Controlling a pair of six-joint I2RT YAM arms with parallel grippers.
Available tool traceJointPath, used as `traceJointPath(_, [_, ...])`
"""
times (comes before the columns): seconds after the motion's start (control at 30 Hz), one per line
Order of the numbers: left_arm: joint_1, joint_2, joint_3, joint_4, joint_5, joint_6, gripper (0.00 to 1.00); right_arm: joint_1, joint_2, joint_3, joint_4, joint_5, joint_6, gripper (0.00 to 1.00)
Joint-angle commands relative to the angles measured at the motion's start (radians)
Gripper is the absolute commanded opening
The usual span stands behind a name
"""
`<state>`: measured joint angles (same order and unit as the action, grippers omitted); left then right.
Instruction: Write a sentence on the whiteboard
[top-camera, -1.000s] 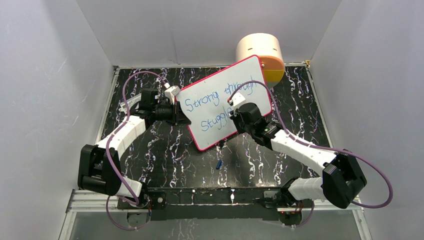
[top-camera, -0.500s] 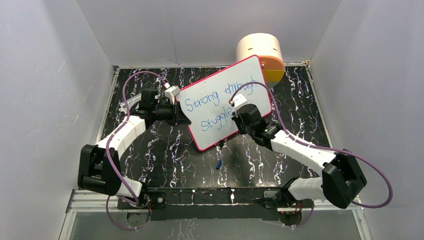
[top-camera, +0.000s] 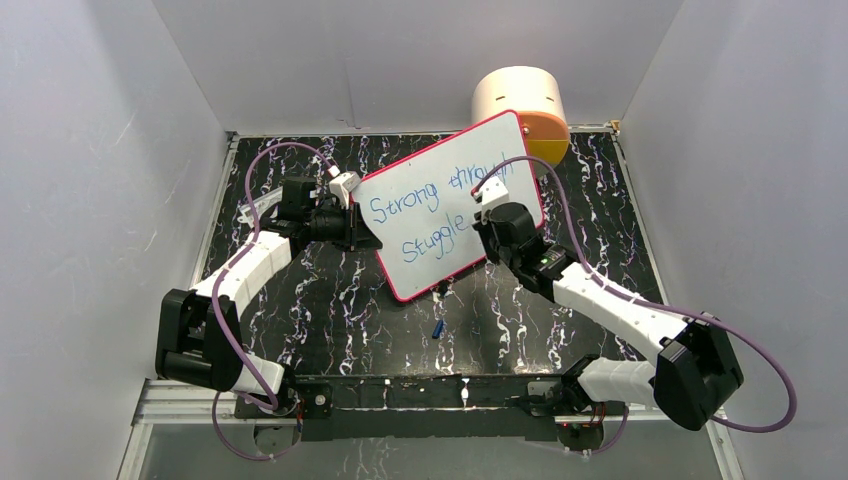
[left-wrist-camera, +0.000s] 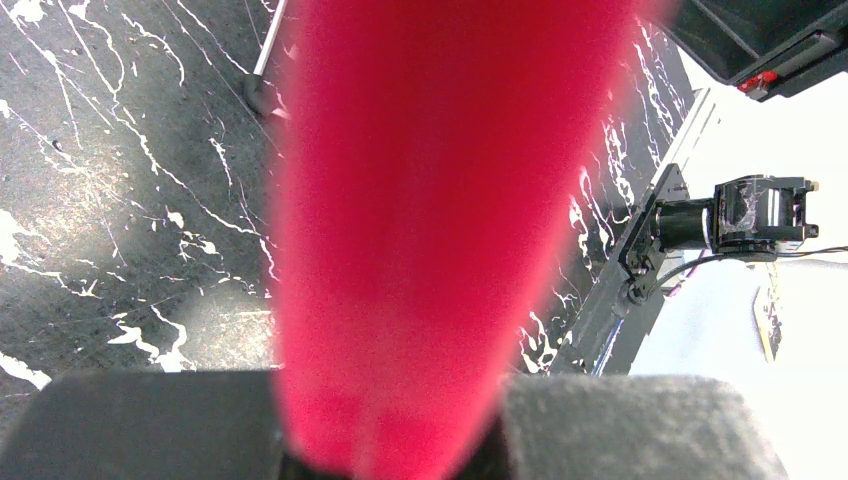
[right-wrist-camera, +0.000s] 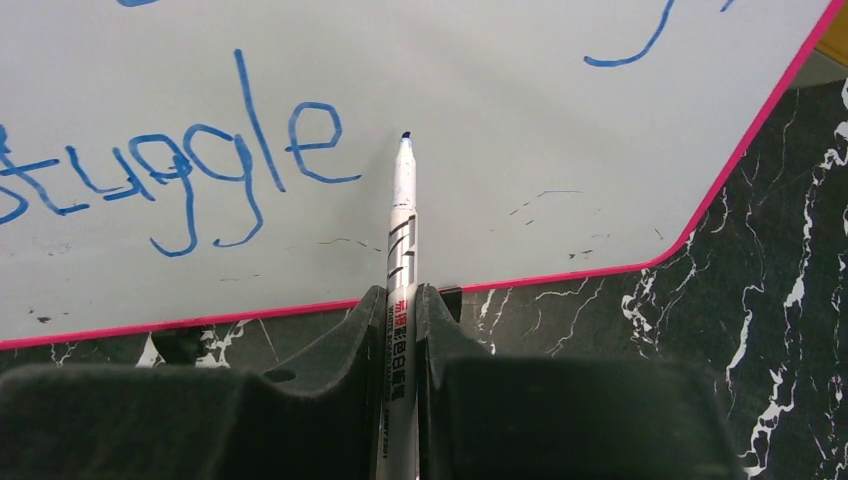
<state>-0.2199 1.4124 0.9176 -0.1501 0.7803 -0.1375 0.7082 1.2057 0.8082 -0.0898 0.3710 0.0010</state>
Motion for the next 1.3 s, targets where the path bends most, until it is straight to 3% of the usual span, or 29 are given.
traceJointPath(0.0, [0.007,0.007,0.006,-0.061,-0.098,0.035,0.0,-0.016,-0.004,0.015,0.057,-0.001,0.001,0.0])
traceJointPath(1.27, [0.007,0.005,0.004,-0.062,-0.096,0.036,0.0,-0.026,0.081,0.073,0.105,-0.028,-0.033,0.0])
